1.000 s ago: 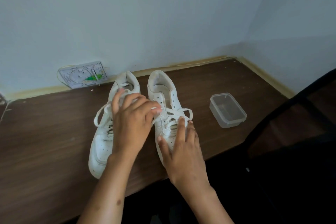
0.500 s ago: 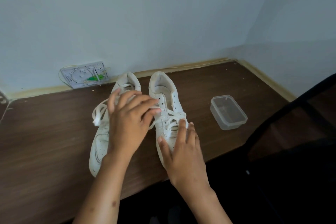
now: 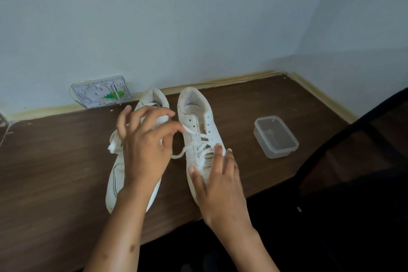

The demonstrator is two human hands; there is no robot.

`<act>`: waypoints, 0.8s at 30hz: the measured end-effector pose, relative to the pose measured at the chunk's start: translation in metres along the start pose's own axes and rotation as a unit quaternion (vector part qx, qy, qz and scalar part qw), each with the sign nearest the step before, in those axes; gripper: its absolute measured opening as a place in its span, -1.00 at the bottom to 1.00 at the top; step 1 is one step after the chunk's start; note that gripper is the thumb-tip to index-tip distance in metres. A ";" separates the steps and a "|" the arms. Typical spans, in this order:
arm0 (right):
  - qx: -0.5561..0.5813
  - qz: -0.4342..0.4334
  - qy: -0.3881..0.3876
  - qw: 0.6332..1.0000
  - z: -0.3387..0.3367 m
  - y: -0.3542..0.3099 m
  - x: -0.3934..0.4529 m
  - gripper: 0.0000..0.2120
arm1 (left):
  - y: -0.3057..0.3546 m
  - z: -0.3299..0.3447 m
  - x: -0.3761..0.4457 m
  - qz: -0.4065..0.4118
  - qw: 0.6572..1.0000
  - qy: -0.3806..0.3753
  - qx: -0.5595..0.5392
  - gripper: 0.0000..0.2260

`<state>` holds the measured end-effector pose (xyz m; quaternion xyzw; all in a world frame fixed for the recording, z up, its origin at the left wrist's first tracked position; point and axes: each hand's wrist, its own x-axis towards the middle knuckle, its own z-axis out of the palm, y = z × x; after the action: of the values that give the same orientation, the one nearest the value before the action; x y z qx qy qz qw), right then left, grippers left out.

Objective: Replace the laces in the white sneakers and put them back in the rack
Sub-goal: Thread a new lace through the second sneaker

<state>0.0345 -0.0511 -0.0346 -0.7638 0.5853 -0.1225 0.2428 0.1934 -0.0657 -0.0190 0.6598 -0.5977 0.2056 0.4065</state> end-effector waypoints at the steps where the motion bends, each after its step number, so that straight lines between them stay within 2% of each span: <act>1: 0.004 -0.001 0.000 1.000 0.000 0.000 0.000 -0.24 | 0.001 0.000 0.001 0.016 0.999 -0.030 -0.007 -0.83; 4: 0.047 -0.004 0.008 0.999 -0.001 0.001 0.001 -0.23 | 0.001 0.002 -0.003 -0.001 0.989 -0.147 -0.023 -0.90; 6: 0.115 -0.012 0.035 0.993 -0.003 0.002 0.003 -0.30 | -0.003 0.002 -0.005 -0.016 0.981 -0.189 -0.038 -0.95; 9: 0.202 -0.015 0.080 0.976 -0.009 0.002 0.007 -0.46 | -0.005 0.000 -0.006 -0.013 0.976 -0.213 -0.038 -0.79; 12: 0.226 -0.010 0.098 0.969 -0.013 -0.001 0.009 -0.53 | -0.002 0.001 -0.008 -0.016 0.972 -0.234 -0.023 -0.65; 16: 0.281 -0.032 0.154 0.947 -0.017 -0.005 0.012 -0.71 | -0.004 0.003 -0.012 -0.014 0.960 -0.279 -0.020 -0.63; 21: 0.339 -0.059 0.208 0.916 -0.021 -0.008 0.012 -0.88 | -0.001 -0.002 -0.008 -0.023 0.960 -0.253 -0.119 -0.74; 24: 0.384 -0.036 0.170 0.907 -0.022 -0.008 0.012 -0.90 | 0.004 -0.002 -0.005 -0.054 0.960 -0.201 -0.189 -0.84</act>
<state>0.0338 -0.0659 -0.0129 -0.5996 0.4972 -0.4746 0.4099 0.1887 -0.0613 -0.0201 0.6295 -0.6589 -0.0704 0.4058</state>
